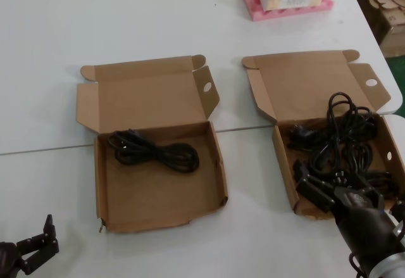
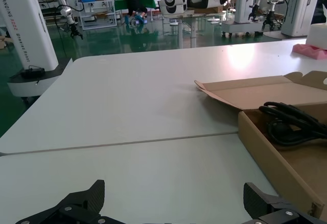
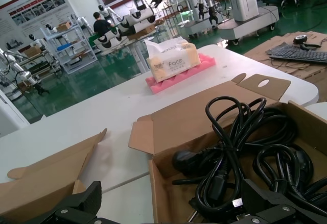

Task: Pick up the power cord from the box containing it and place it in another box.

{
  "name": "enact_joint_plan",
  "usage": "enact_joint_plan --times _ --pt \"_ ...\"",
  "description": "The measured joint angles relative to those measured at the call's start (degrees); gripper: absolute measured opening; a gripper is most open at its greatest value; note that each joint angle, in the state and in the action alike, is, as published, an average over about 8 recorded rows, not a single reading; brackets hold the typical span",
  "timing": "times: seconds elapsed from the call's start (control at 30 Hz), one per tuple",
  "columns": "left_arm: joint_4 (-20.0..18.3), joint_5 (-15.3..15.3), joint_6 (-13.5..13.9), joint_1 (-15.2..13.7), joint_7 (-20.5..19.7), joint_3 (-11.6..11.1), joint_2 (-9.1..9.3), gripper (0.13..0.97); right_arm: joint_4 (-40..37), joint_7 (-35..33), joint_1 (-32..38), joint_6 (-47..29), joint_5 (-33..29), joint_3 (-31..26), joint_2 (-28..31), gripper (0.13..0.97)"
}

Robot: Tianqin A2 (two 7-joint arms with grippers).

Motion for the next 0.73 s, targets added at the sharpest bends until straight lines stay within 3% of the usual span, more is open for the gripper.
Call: enact_joint_plan --times 0.73 --pt "0.00 0.00 0.00 0.00 0.00 0.00 0.00 0.966 0.00 0.00 0.00 0.00 0.00 0.00 0.00 0.966"
